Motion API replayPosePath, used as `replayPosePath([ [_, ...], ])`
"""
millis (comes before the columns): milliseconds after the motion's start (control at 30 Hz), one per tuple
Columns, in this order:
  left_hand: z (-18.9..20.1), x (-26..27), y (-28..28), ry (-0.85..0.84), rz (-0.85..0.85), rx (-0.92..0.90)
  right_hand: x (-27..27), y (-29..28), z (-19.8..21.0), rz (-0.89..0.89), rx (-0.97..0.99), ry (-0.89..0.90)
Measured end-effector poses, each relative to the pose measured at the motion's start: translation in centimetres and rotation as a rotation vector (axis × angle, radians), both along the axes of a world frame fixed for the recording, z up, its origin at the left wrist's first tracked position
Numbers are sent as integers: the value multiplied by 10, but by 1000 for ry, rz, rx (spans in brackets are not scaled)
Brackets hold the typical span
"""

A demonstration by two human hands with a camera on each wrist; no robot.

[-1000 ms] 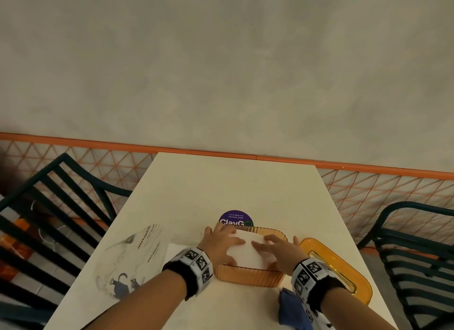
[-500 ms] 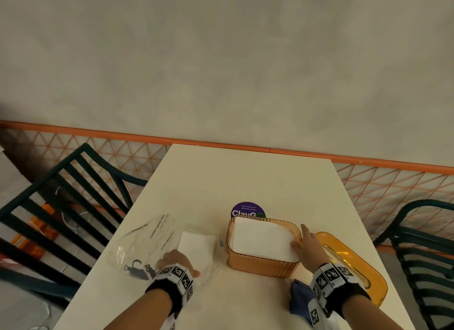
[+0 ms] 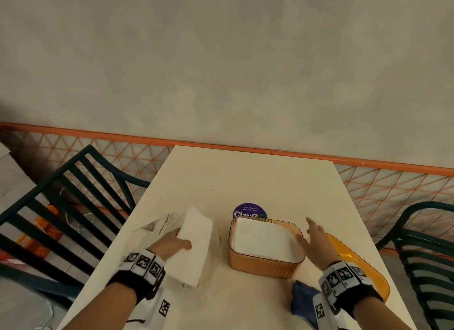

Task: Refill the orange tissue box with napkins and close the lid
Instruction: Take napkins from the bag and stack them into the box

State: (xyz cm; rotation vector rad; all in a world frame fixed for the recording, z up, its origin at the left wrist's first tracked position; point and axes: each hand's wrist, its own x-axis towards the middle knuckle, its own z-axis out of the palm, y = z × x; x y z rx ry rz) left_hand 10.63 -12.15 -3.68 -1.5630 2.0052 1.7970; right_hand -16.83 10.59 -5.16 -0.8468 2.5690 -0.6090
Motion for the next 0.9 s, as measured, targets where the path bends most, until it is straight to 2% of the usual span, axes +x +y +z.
replayPosePath([
  [67,28,3,-4,138,2,-5,0,-4,25,26,-139,102],
  [133,57,-1,-3,236,-53,-57,9,-16,56,98,-290,92],
  [267,100,-24,16,325,-299,-104,36,-46,109,255,-445,-257],
  [400,110,-55,38,360,-488,-73,49,-57,126,287,-397,-468],
  [567,101,-75,44,317,-509,-141,37,-44,119,270,-421,-509],
  [667,87,-75,37,338,-408,-107,25,-32,116,174,-545,-497],
  [800,62,-83,50,578,34,122,20,-19,102,33,-762,-580],
  [900,54,-103,70,651,192,-18,23,-15,88,-11,-808,-515],
])
